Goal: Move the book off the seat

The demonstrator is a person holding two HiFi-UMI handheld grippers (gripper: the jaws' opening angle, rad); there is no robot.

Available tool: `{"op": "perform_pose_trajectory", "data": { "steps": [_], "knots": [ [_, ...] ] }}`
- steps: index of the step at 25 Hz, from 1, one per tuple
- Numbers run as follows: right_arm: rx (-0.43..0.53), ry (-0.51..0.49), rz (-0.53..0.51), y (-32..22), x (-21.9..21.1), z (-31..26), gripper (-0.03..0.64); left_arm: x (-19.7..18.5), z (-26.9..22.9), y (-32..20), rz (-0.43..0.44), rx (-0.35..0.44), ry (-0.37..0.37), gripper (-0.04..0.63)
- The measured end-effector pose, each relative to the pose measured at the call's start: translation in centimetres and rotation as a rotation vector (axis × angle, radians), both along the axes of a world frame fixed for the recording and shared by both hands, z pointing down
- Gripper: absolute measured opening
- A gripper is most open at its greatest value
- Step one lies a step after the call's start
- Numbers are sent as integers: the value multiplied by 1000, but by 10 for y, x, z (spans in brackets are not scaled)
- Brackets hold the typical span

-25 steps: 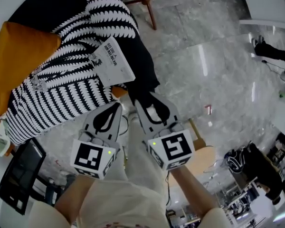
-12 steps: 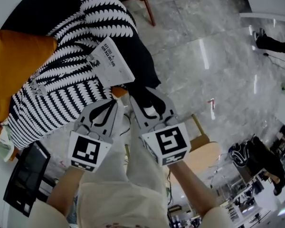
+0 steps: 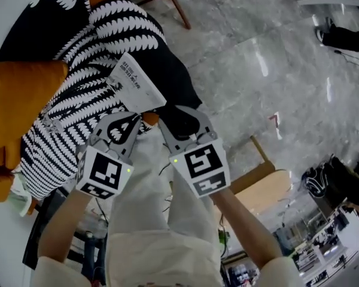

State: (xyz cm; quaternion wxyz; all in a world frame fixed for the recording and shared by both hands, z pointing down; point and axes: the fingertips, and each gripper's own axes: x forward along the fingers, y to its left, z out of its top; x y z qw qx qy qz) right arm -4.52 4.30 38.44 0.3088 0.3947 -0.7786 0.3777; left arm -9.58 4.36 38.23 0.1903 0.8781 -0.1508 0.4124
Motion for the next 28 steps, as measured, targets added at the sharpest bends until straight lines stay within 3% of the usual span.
{"op": "perform_pose_trajectory", "data": {
  "steps": [5,16,21,28],
  "knots": [
    [-39,-6,15,0,3,18,130,10,15,8,165,-59,-18,11],
    [-68,-2,-32,10,-4,32,147,15,32,2,445,-44,-132,14],
    [-119,-26,-8,15,0,39,158,24,33,4,538,-68,-151,88],
    [-136,-5,-42,14,-9,45,158,21,39,-4,741,-21,-198,106]
  ]
}}
